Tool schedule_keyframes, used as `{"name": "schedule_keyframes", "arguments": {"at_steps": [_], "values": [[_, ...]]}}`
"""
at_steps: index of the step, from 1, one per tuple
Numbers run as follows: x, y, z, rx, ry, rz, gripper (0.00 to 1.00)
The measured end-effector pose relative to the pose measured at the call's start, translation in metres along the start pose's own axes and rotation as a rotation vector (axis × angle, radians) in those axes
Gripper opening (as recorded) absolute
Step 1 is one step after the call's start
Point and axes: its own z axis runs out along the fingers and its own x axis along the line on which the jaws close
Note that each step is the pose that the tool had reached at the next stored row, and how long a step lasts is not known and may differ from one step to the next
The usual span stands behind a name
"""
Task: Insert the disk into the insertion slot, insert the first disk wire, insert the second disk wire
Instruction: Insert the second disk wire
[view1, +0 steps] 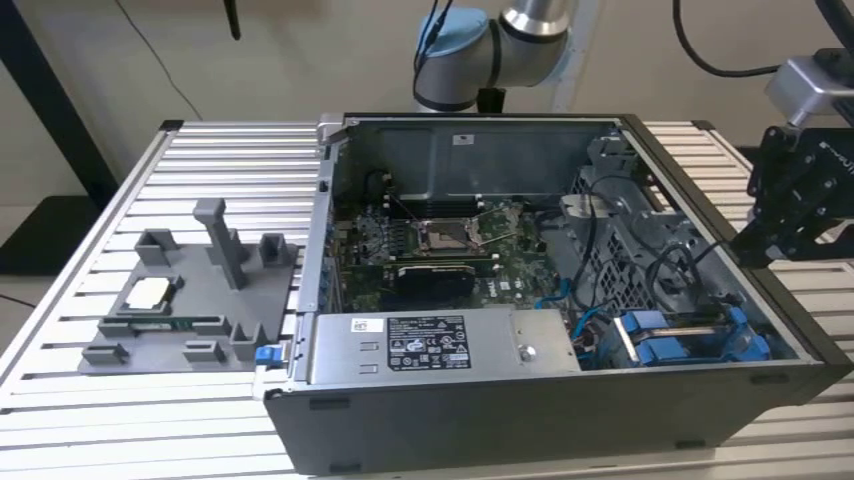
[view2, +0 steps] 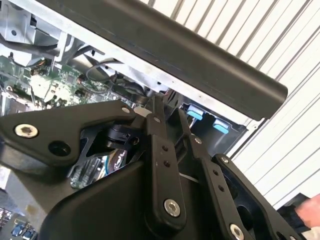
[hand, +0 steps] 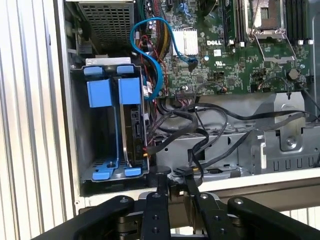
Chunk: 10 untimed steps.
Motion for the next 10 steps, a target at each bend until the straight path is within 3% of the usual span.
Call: {"name": "schedule_keyframes", "arguments": {"at_steps": [4, 8, 9, 10], "values": [[0.0016, -0.002, -0.0002, -0.002, -0.0025, 0.001, 0.27], [0.0017, -0.0022, 0.0003, -0.0035, -0.0202, 0.002, 0.25], [0.0017, -0.0022, 0.0005, -0.0039, -0.0245, 0.002, 0.18], [0.0017, -0.0022, 0.0005, -0.0041, -0.027, 0.002, 0.18]]}}
